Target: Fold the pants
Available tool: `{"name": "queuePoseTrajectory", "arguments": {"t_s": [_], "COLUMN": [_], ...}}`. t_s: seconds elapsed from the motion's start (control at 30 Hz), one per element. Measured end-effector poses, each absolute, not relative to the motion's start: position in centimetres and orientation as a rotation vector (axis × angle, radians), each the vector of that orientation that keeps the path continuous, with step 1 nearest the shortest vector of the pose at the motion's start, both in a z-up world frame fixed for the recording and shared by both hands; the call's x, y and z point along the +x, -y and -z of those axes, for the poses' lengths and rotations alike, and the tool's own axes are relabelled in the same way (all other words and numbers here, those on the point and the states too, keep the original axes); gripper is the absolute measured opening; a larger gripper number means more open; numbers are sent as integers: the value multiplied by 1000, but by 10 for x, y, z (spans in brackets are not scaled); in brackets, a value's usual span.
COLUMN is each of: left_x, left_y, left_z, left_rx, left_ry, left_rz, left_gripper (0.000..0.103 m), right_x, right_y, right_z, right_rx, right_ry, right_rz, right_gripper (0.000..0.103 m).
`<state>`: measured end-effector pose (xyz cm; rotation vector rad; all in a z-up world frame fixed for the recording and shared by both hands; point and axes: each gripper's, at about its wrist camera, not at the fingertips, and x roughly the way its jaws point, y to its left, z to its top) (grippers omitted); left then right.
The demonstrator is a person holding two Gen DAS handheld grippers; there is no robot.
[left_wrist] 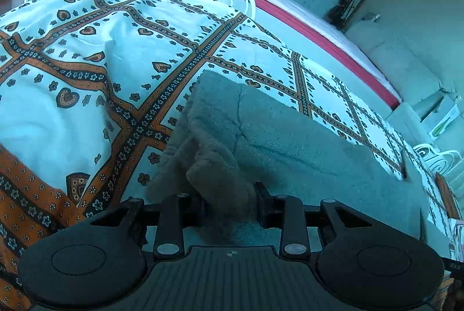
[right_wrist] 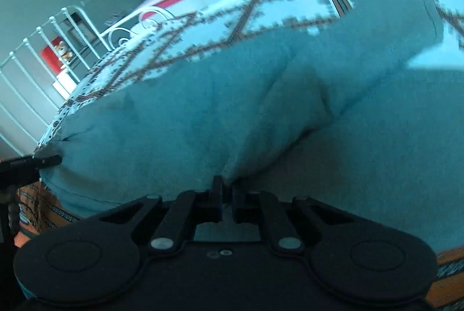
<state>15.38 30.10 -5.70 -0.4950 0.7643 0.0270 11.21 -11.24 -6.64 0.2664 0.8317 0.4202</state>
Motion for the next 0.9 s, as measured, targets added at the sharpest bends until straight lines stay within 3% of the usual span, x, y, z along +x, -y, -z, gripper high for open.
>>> {"name": "queuePoseTrajectory", "arguments": {"t_s": [0.03, 0.13, 0.23, 0.37, 0.43, 0.5, 0.7, 0.77, 0.8, 0.9], "left_x": [155, 150, 138, 150, 153, 155, 137, 158, 160, 162], "left_y": [-302, -304, -310, -315, -305, -304, -311, -309, -305, -294], "left_z": [57, 48, 35, 58, 53, 50, 28, 56, 60, 49], "left_rx": [-489, -465, -467, -378, -328, -326, -380, -352, -341, -298], "left_ry": [-771, -740, -618, -787, -768, -767, -536, -772, -784, -774], "left_rz": [-24, -8, 25, -53, -56, -66, -63, -107, -119, -150], "left_gripper": [33, 33, 33, 33, 33, 33, 33, 33, 33, 34], "right_x": [108, 113, 101, 96, 108, 107, 93, 101, 112, 118], "right_y": [114, 119, 116, 116, 108, 110, 117, 114, 109, 112], "right_z": [67, 67, 43, 44, 68, 67, 41, 52, 65, 67], "right_rx": [262, 292, 284, 273, 242, 286, 303, 285, 254, 297], "right_ry": [-822, -851, -756, -768, -903, -886, -721, -795, -890, -896], "right_rz": [-421, -404, -451, -511, -481, -478, -530, -538, -511, -500], "right_gripper": [2, 0, 0, 0, 0, 0, 0, 0, 0, 0]}}
